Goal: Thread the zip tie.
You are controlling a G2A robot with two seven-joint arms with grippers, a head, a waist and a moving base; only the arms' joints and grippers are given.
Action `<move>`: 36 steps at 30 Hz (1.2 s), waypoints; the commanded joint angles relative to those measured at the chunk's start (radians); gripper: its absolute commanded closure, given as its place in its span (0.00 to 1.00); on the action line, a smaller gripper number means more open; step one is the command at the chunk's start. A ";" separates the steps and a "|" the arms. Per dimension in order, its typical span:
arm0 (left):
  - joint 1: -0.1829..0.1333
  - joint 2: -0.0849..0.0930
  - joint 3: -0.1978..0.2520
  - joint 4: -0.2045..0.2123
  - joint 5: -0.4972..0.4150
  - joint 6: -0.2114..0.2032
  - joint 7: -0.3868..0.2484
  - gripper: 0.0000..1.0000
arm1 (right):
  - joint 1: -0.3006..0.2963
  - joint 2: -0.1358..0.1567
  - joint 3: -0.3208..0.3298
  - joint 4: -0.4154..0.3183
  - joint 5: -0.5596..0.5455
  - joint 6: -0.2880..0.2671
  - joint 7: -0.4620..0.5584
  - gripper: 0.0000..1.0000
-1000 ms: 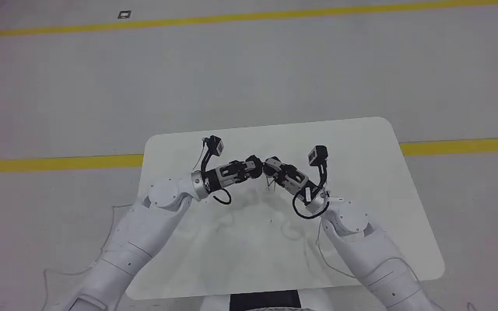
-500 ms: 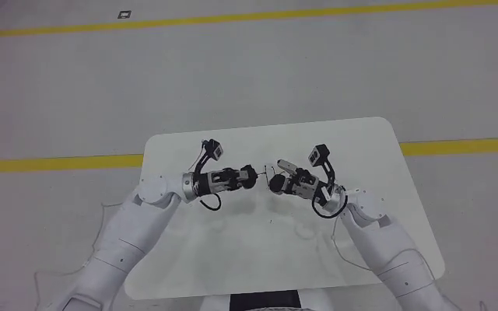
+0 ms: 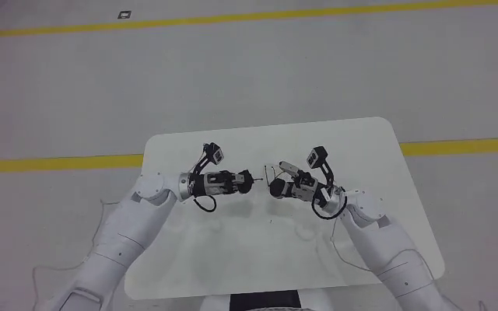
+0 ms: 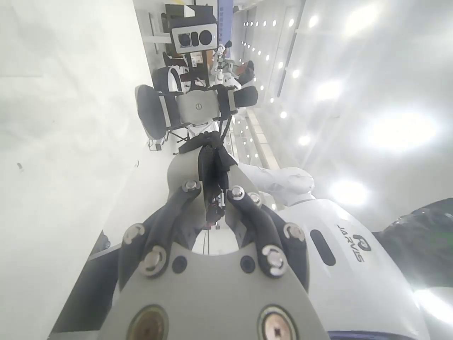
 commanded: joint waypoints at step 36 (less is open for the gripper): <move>-0.076 0.004 0.101 0.141 -0.020 -0.063 -0.155 1.00 | 0.101 -0.011 -0.127 0.134 0.058 0.027 0.177 0.61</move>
